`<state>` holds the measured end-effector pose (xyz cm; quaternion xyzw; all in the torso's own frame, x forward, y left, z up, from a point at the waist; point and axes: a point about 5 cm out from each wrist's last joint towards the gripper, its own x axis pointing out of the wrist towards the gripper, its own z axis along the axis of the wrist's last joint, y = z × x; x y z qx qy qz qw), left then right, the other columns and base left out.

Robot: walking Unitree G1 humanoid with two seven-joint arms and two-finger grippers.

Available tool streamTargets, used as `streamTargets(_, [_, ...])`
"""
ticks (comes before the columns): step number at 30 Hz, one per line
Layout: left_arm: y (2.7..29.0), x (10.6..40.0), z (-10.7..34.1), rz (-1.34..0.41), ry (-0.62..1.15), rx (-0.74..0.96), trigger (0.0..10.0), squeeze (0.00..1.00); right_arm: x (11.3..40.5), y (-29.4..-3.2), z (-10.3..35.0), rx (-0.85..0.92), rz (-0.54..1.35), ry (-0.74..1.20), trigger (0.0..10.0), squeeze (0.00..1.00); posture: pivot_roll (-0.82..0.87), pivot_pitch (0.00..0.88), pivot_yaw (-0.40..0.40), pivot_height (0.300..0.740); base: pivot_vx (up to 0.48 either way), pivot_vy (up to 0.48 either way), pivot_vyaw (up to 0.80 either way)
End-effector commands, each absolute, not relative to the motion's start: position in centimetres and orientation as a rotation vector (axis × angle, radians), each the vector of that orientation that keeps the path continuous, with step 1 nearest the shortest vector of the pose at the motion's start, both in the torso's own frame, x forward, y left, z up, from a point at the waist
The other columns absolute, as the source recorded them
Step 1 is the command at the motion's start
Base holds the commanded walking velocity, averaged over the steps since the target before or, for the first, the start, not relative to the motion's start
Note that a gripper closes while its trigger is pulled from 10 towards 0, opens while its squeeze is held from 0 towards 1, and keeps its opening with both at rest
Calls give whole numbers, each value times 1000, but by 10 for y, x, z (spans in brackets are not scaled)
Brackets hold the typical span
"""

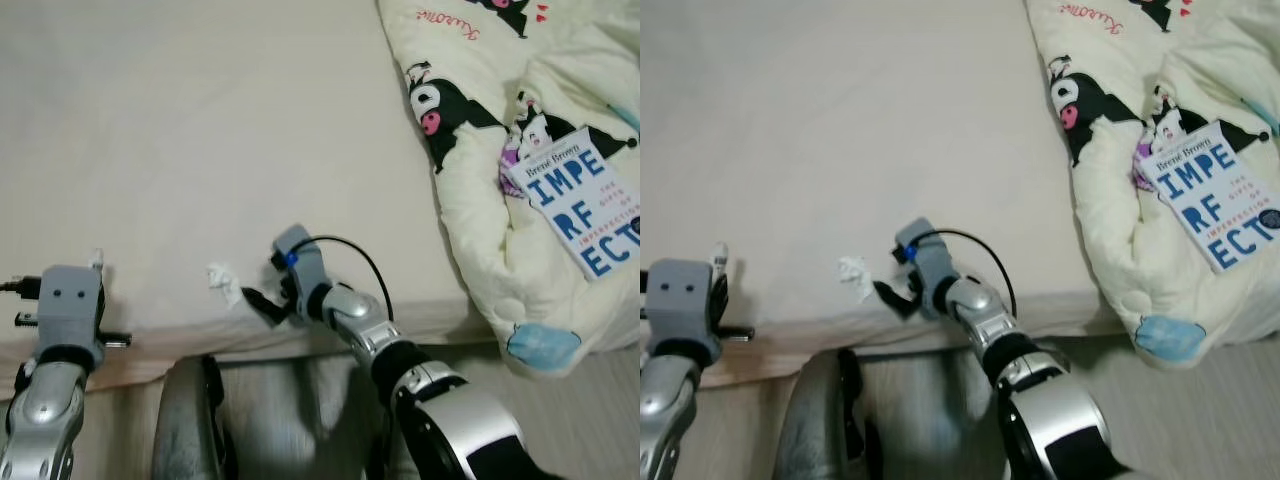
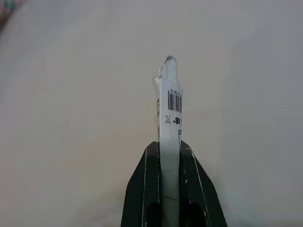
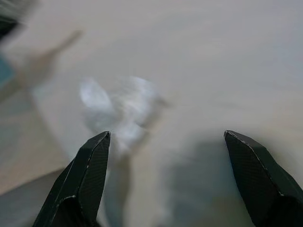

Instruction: Clean up the room

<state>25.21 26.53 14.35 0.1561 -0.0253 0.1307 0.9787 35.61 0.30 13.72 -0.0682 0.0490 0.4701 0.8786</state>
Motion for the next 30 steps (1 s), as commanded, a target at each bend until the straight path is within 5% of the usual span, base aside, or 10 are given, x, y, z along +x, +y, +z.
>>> streamTargets(1, [264,243,136,264,-3,325,10000,0,348,11,130,-115,1067,149,10000,0,247,492,-31,440,0,0,0])
streamTargets(10, [256,237,135,248,27,316,10000,0,349,17,128,-294,1033,157,10000,0,244,507,-39,440,0,0,0])
streamTargets(11, [254,236,135,245,31,314,10000,0,351,15,128,-330,1001,153,3137,0,246,511,-39,440,0,0,0])
streamTargets(12, [253,235,135,243,34,314,10000,0,353,13,129,-357,969,146,3137,0,247,512,-40,440,0,0,0])
streamTargets(13, [253,234,135,242,38,314,10000,0,354,13,132,-343,962,138,0,0,252,514,-41,440,0,0,0])
streamTargets(30, [253,227,139,256,60,326,10000,0,359,18,153,-180,1009,81,0,0,274,508,-42,440,0,0,0])
